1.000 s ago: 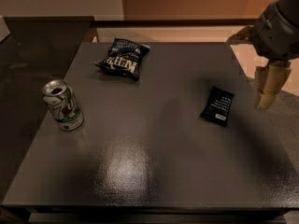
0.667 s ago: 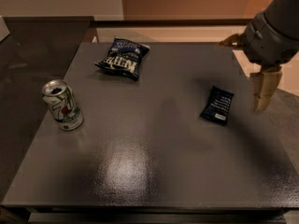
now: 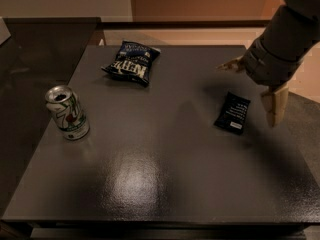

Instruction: Pick rxbar blueberry

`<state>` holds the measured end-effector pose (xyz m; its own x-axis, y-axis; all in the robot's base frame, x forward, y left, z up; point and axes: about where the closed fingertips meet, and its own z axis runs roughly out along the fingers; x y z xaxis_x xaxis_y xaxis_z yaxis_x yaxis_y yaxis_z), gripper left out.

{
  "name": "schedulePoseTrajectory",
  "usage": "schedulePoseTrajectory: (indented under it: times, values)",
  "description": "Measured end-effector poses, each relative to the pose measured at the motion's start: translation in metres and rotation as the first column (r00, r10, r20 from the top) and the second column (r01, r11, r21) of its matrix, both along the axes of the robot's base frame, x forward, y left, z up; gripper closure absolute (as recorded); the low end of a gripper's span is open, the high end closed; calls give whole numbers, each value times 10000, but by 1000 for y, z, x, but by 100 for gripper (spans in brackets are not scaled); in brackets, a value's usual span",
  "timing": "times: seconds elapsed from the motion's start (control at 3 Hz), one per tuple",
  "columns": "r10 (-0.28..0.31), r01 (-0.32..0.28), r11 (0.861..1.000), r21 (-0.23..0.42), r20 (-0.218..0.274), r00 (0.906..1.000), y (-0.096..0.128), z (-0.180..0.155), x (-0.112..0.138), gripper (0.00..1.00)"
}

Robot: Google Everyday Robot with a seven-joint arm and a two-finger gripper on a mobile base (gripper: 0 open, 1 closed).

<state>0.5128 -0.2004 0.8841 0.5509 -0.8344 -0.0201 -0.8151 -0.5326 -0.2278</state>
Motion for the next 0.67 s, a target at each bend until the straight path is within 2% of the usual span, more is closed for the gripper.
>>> schedulePoseTrajectory:
  times: [0.33,0.67]
  values:
    - [856,-865,9938,-697,-148,9962,-7,-20,9,0]
    - [1394,-1433,9817,-1254,-398,9894,-15,-32,18,0]
